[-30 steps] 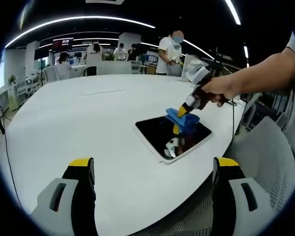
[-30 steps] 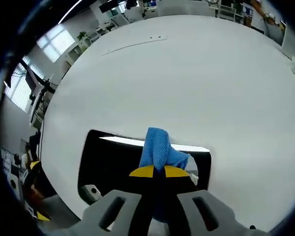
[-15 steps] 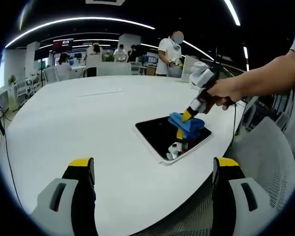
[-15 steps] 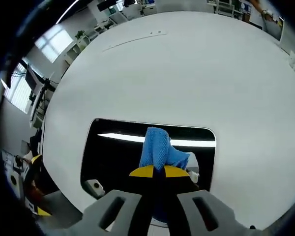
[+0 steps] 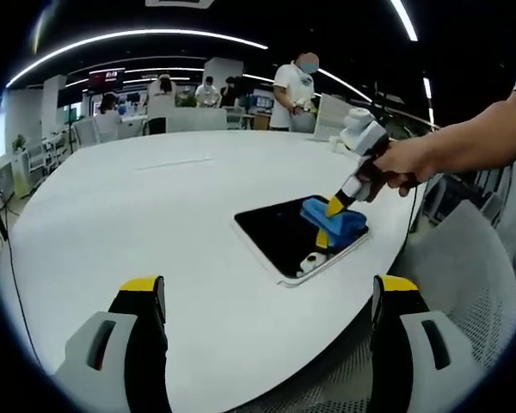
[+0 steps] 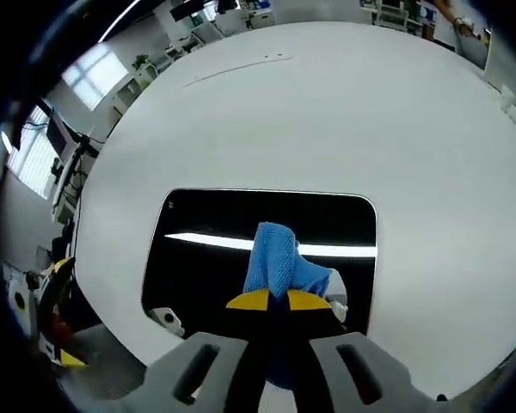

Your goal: Wipe the mirror surface with the cleaning cloth until all visible marks leave the cleaned area.

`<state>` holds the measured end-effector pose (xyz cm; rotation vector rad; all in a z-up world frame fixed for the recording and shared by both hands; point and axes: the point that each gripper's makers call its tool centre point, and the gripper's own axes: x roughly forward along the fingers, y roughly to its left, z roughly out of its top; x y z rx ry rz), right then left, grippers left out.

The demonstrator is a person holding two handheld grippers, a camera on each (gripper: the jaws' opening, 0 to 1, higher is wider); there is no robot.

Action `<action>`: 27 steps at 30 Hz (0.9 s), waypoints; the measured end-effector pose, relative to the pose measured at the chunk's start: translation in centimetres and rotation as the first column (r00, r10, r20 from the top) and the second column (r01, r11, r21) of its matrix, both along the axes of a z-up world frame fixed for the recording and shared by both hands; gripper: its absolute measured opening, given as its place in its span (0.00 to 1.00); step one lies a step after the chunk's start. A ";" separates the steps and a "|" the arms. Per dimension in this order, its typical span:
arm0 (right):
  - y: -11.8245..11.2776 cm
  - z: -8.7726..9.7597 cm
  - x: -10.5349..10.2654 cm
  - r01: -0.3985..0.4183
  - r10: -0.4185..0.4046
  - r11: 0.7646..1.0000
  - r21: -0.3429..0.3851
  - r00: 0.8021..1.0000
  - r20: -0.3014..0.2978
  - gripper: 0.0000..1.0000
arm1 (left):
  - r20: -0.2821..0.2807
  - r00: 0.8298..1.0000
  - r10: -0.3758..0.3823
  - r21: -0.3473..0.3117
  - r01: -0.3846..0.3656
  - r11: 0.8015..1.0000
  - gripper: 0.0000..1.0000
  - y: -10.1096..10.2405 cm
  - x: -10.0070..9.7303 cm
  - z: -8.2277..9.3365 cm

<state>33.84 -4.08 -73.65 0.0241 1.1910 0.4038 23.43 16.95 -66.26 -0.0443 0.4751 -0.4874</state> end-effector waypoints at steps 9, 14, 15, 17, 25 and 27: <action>-0.3 0.1 -1.7 0.026 -0.025 0.999 0.028 0.999 -0.020 0.00 | 0.001 1.000 -0.007 0.003 0.007 1.000 0.99 -0.2 -0.1 0.0; -0.4 -0.2 -2.1 0.042 -0.040 0.998 0.046 0.999 -0.036 0.00 | 0.003 1.000 -0.004 0.001 0.004 1.000 0.99 -0.2 -0.1 0.1; -0.4 -0.2 -2.3 0.046 -0.044 0.998 0.050 0.998 -0.042 0.00 | 0.004 1.000 -0.002 -0.002 0.002 1.000 0.99 -0.1 0.0 0.1; -0.5 -0.4 -2.2 0.046 -0.044 0.998 0.052 0.998 -0.045 0.00 | 0.006 1.000 0.004 -0.017 -0.004 1.000 0.99 -0.2 0.0 0.3; -0.6 -0.4 -3.2 0.054 -0.049 0.996 0.075 0.997 -0.064 0.00 | 0.006 1.000 0.002 -0.014 -0.002 1.000 0.99 -0.2 0.0 0.3; -0.6 -0.3 -3.6 0.051 -0.046 0.996 0.078 0.997 -0.068 0.00 | 0.006 1.000 0.000 -0.013 0.000 1.000 0.99 -0.2 0.0 0.2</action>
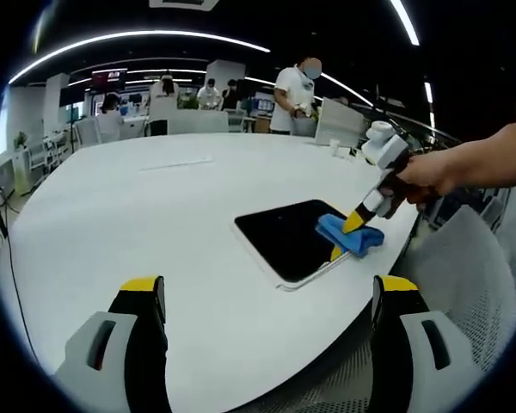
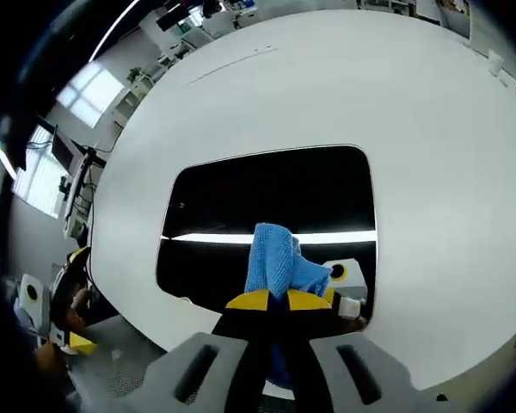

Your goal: Wipe the mirror surface with the cleaning cloth until all visible marks leave the cleaned area.

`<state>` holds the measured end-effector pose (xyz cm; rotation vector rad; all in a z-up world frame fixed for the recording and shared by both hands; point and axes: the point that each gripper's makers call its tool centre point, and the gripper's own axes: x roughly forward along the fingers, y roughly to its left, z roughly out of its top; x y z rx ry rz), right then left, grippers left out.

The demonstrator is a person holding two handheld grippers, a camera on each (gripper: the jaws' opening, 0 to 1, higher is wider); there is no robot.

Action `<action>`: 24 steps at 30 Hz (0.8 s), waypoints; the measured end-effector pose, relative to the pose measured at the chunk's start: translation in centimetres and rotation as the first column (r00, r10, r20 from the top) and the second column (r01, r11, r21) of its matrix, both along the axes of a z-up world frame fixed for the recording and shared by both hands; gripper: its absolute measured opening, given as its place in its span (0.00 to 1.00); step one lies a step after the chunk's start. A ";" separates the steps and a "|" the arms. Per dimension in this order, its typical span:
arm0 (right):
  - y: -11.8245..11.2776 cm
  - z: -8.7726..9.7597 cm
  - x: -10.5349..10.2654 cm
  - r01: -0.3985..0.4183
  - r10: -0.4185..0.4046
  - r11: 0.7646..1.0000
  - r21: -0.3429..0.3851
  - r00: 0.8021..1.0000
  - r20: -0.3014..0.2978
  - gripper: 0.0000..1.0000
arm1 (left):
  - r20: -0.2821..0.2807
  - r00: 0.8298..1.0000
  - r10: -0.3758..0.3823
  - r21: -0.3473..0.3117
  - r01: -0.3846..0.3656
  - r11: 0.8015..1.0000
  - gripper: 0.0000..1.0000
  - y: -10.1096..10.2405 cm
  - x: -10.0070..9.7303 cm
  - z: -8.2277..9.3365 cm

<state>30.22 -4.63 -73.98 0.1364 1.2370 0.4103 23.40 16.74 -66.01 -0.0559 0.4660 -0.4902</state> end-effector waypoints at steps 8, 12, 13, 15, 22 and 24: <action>-0.1 -0.1 -0.9 -0.011 0.011 1.000 0.008 1.000 -0.007 0.00 | 0.005 1.000 0.007 -0.001 -0.007 1.000 0.99 0.1 0.1 0.1; -0.1 -0.1 -1.2 -0.007 0.007 1.000 0.017 1.000 -0.010 0.00 | 0.008 1.000 0.009 -0.002 -0.009 1.000 0.99 0.2 0.1 0.1; -0.1 -0.1 -1.3 -0.006 0.006 1.000 0.020 1.000 -0.011 0.00 | 0.006 1.000 0.008 -0.001 -0.008 1.000 0.99 0.2 0.1 0.1; -0.1 -0.1 -1.3 -0.004 0.005 1.000 0.023 1.000 -0.014 0.00 | 0.006 1.000 0.010 -0.002 -0.010 1.000 0.99 0.2 0.1 0.0; -0.1 -0.2 -1.8 -0.025 0.026 0.999 0.020 1.000 -0.012 0.00 | 0.003 1.000 0.010 0.001 -0.010 1.000 0.99 0.2 0.1 0.1; -0.1 0.0 -2.1 -0.028 0.028 0.999 0.024 1.000 -0.013 0.00 | 0.004 1.000 0.015 0.001 -0.015 1.000 0.99 0.3 0.1 0.0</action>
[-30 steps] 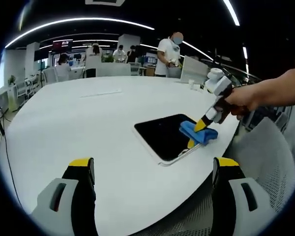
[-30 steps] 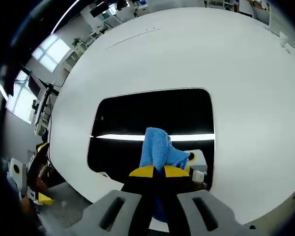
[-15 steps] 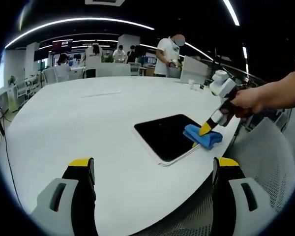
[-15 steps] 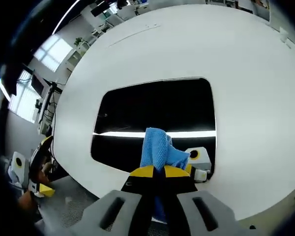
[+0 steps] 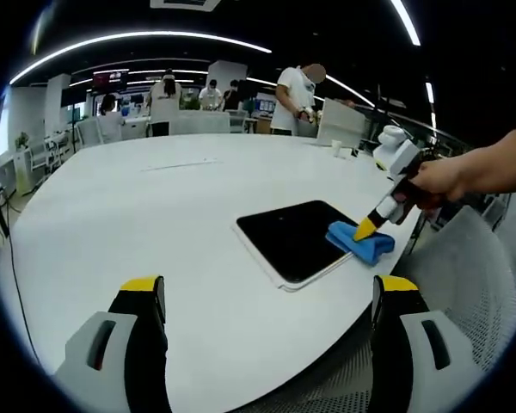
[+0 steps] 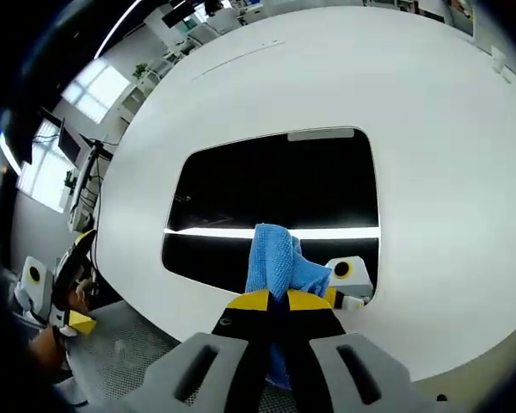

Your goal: Wipe the mirror surface with the cleaning cloth until all visible marks leave the cleaned area.

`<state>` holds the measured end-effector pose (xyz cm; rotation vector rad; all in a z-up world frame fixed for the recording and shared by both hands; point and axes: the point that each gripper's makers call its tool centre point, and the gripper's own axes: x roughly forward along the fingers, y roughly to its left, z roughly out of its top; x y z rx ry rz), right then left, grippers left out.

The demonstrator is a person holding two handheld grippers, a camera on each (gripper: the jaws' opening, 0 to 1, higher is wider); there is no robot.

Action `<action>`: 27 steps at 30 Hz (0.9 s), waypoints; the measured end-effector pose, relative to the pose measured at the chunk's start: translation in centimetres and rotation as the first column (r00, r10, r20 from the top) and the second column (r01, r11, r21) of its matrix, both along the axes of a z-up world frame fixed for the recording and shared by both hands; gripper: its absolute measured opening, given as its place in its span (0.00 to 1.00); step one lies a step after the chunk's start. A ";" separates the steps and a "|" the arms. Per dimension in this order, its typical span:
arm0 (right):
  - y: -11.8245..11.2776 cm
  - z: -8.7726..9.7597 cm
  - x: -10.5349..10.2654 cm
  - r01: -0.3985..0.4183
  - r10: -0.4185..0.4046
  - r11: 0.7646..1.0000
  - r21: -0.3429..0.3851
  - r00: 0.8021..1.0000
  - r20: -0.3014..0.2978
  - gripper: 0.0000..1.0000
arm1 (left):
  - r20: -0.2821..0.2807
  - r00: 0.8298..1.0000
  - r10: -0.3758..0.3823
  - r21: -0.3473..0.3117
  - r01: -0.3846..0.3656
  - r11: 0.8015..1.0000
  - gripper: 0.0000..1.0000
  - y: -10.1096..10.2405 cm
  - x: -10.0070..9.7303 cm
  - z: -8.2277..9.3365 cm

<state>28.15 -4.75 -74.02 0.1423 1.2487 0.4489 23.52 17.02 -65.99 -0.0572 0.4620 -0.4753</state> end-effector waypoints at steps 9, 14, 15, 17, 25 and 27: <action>0.0 0.1 -0.2 -0.009 0.009 1.000 0.007 1.000 -0.004 0.00 | -0.001 1.000 0.000 -0.002 0.000 1.000 0.99 0.0 0.0 0.1; -0.1 0.0 -0.1 -0.015 0.015 1.000 0.013 1.000 -0.001 0.00 | -0.002 1.000 0.000 0.002 0.000 1.000 0.99 -0.1 0.0 0.0; -0.1 -0.1 0.0 -0.027 0.027 1.000 0.008 1.000 0.006 0.00 | -0.003 1.000 0.000 0.003 0.000 1.000 0.99 -0.1 0.0 0.0; -0.2 -0.1 -0.1 -0.042 0.042 0.999 -0.003 0.999 0.015 0.00 | -0.002 1.000 0.000 0.002 0.000 1.000 0.99 -0.1 0.0 0.1; -0.7 0.0 -0.2 -0.037 0.037 0.999 -0.001 0.999 0.010 0.00 | -0.005 1.000 -0.003 0.001 0.003 1.000 0.99 0.0 -0.1 -0.1; -1.0 0.0 -0.2 -0.033 0.033 0.999 0.000 0.999 0.008 0.00 | -0.004 1.000 -0.003 0.000 0.003 1.000 0.99 0.0 0.0 -0.1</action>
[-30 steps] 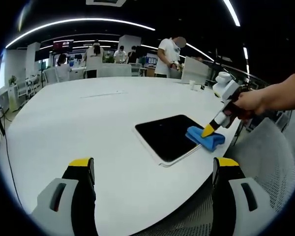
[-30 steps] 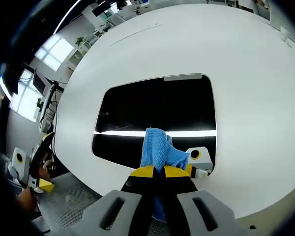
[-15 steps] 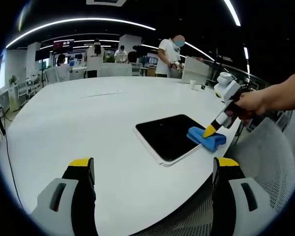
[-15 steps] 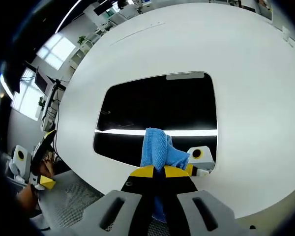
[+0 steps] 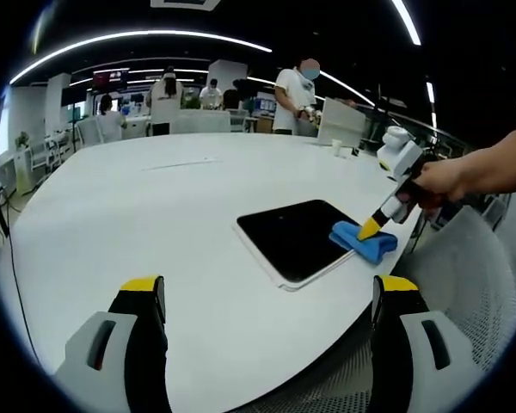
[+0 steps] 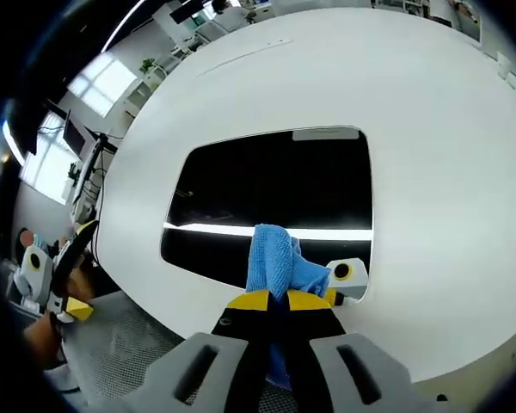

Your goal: Wipe the mirror surface with the cleaning cloth until all visible marks leave the cleaned area.

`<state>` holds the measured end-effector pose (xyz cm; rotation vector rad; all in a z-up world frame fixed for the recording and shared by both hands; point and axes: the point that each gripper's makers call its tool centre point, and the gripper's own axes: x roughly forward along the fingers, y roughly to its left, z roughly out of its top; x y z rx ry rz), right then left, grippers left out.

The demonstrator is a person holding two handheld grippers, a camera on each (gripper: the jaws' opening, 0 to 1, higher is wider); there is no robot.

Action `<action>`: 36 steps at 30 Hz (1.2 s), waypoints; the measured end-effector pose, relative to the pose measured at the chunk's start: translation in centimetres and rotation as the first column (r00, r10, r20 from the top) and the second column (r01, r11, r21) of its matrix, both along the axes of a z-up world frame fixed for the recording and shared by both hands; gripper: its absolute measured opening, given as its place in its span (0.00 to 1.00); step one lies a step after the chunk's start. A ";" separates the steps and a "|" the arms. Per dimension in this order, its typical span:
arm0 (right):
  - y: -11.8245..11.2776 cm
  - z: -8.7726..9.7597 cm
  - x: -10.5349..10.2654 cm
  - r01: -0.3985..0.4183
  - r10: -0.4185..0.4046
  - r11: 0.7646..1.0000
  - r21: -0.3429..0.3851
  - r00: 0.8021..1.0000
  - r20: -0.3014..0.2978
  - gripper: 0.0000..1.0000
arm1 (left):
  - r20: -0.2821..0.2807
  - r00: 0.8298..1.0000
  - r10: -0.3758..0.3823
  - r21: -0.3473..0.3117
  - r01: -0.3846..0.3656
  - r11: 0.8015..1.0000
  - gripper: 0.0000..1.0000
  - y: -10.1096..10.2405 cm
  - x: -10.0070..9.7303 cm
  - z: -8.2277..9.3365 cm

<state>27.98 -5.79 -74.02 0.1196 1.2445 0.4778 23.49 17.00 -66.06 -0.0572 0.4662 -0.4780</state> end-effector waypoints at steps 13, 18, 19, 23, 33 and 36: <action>-1.3 0.1 0.0 0.028 -0.028 1.000 0.001 1.000 -0.004 0.00 | -0.004 1.000 -0.006 0.003 0.006 1.000 0.99 -0.1 -0.1 -0.1; -2.1 0.1 0.3 0.039 -0.039 0.999 0.000 0.999 -0.004 0.00 | -0.002 1.000 -0.004 0.001 0.004 1.000 0.99 -0.1 -0.1 0.0; -2.2 0.1 0.3 0.041 -0.041 0.999 0.000 0.999 -0.005 0.00 | -0.001 1.000 -0.004 -0.001 0.004 1.000 0.99 -0.1 0.0 0.0; -2.5 0.1 0.3 0.042 -0.042 0.999 -0.002 0.999 -0.007 0.00 | -0.002 1.000 -0.005 -0.001 0.005 1.000 0.99 -0.1 0.0 0.0; -3.7 -0.1 0.8 0.046 -0.046 0.999 -0.010 0.999 -0.010 0.00 | -0.003 1.000 -0.005 -0.002 0.005 1.000 0.99 -0.1 -0.1 0.1; -4.0 -0.1 0.8 0.047 -0.047 0.999 -0.013 0.999 -0.012 0.00 | -0.002 1.000 -0.003 -0.002 0.003 1.000 0.99 -0.1 0.0 0.0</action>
